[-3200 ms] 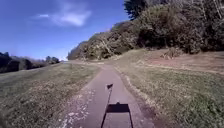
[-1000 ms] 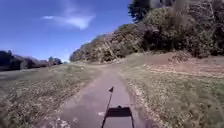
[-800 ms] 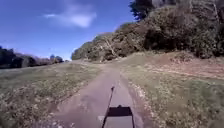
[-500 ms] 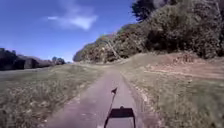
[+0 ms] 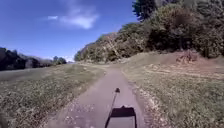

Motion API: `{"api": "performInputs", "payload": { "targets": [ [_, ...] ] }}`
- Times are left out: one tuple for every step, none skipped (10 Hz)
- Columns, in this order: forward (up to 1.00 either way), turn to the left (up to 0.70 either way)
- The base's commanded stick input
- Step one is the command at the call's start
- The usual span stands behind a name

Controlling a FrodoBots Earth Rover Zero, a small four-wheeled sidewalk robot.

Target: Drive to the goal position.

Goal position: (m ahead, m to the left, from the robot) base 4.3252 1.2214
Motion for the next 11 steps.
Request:
{"api": "performInputs", "payload": {
  "targets": [
    [0.5,0.0],
    [0.5,0.0],
    [0.5,0.0],
    [0.5,0.0],
    [0.5,0.0],
    [0.5,0.0],
    [0.5,0.0],
    [0.5,0.0],
    [0.5,0.0],
    [0.5,0.0],
    [0.5,0.0]
  ]
}}
